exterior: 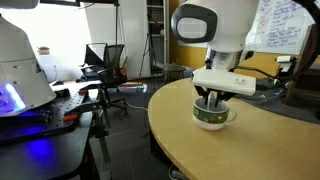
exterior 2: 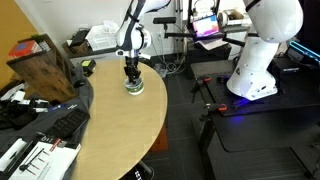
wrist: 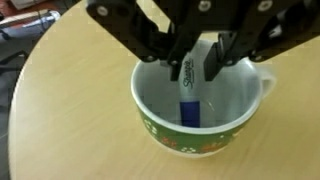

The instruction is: Put the marker on the table

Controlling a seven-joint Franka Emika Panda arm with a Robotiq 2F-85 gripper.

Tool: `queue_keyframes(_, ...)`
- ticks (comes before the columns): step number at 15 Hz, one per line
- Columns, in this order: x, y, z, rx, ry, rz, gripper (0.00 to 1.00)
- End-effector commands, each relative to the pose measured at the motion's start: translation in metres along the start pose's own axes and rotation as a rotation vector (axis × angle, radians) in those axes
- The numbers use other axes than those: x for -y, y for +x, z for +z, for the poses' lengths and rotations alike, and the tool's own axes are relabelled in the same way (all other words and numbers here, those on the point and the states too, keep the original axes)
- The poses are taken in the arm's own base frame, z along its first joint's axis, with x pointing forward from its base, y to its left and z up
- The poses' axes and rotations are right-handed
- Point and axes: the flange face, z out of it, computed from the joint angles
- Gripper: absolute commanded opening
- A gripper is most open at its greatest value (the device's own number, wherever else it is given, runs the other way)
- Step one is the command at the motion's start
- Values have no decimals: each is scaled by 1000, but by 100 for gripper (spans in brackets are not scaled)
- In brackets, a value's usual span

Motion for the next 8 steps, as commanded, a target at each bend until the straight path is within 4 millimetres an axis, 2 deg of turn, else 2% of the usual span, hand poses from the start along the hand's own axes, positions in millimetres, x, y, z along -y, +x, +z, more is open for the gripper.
queue_keyframes(1, -5, 1, 3, -12, 24, 19, 35)
queue_keyframes(5, -8, 6, 12, -13, 36, 19, 29)
queue_keyframes(8, -10, 11, 21, -11, 45, 20, 32)
